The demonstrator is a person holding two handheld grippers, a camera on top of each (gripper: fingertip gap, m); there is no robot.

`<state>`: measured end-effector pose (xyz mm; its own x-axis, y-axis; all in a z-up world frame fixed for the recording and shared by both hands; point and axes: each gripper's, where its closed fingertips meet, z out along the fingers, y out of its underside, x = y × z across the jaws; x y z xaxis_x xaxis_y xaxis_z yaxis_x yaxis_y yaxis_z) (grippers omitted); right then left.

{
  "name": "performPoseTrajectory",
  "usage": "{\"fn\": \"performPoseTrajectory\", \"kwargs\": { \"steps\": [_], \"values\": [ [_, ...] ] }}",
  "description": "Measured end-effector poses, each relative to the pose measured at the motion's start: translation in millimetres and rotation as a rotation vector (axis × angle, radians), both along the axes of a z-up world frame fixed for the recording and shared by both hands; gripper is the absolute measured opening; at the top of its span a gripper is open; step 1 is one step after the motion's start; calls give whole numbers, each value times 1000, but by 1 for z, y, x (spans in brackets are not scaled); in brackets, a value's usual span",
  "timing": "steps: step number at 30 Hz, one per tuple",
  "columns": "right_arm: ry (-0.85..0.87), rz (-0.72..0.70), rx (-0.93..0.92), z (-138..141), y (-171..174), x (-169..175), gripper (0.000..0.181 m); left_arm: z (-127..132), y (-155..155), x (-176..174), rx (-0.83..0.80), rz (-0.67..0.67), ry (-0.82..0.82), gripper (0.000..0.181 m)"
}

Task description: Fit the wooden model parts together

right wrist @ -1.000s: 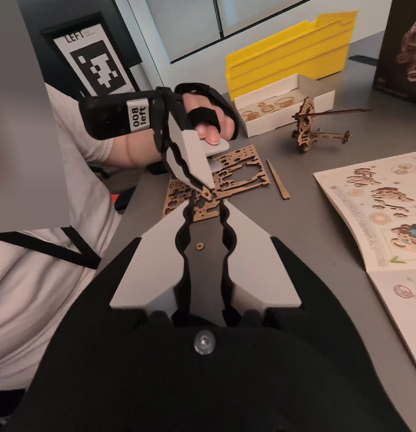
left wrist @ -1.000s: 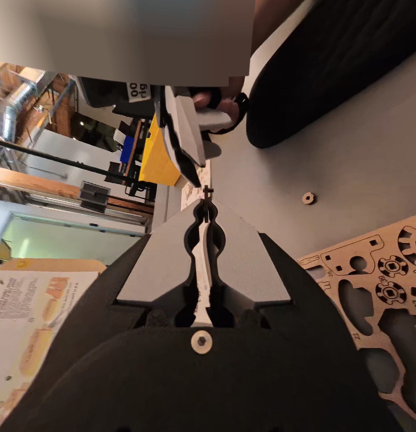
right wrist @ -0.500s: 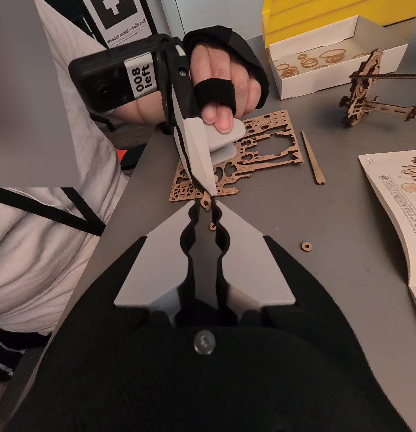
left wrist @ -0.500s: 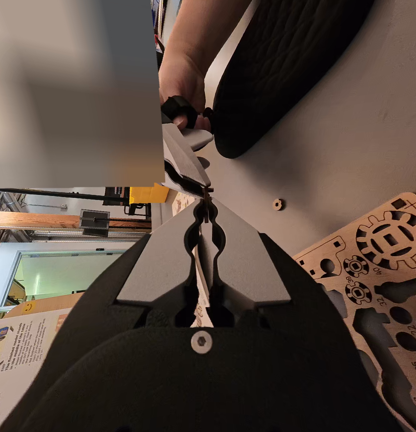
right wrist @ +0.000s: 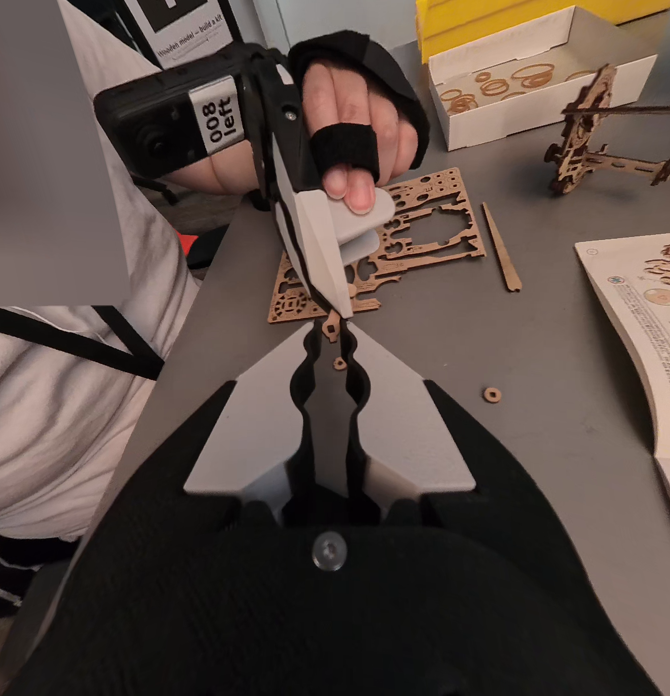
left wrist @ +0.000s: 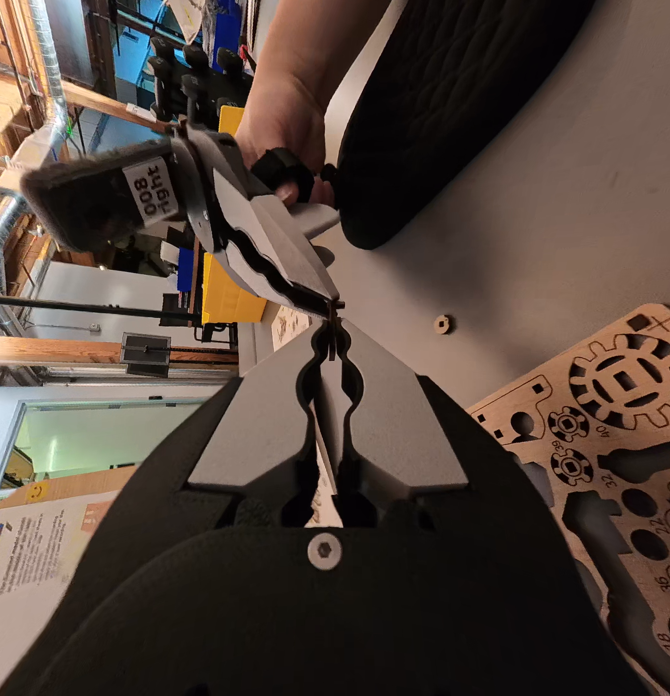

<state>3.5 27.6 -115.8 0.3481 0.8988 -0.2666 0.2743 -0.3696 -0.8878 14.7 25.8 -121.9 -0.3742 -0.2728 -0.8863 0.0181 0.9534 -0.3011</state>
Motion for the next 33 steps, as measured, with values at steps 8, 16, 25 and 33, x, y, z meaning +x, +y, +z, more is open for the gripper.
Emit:
{"fn": "performPoseTrajectory", "kwargs": {
  "steps": [8, 16, 25, 33],
  "values": [
    [-403, -105, 195, -47, 25, 18, 8, 20, 56, -3, -389, 241, 72, 39],
    [-453, 7, 192, -54, 8, -3, 8, 38, 69, -11, -678, 238, 104, 26],
    [-450, 97, 196, -54, -7, -22, 8, 25, 54, -8, -645, 216, 161, 25],
    [-469, 63, 169, -57, -3, -17, 8, 22, 56, -7, -655, 229, 173, 24]
  ]
}}
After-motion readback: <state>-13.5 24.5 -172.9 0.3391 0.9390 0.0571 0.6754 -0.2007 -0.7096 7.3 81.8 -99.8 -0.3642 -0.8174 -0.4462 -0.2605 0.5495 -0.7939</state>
